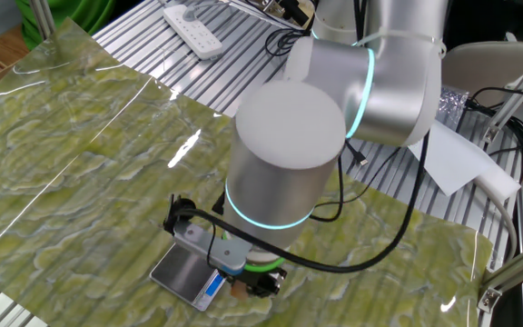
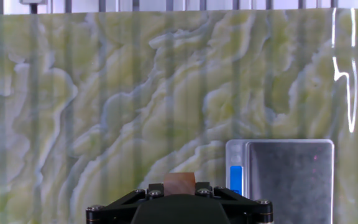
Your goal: Place the block on the scale
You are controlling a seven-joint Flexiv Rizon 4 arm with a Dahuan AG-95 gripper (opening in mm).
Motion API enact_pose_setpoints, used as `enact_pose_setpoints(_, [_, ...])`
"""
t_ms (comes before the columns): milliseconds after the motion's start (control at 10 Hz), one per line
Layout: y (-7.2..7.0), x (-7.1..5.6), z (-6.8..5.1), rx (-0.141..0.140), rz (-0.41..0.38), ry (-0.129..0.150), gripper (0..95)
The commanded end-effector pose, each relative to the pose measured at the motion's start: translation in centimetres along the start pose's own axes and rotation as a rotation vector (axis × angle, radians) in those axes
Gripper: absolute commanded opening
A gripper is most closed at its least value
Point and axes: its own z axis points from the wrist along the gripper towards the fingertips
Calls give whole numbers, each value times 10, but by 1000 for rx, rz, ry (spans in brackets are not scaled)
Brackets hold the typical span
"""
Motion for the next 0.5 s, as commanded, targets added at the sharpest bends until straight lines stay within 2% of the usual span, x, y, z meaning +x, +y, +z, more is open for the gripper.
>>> enact_pose_setpoints(100, [-9, -1, 2, -13, -4, 2, 0])
enact_pose_setpoints(300, [-16, -2, 4, -11, -11, 0, 0])
enact_pose_setpoints(500, [-22, 2, 1, -4, -4, -4, 0])
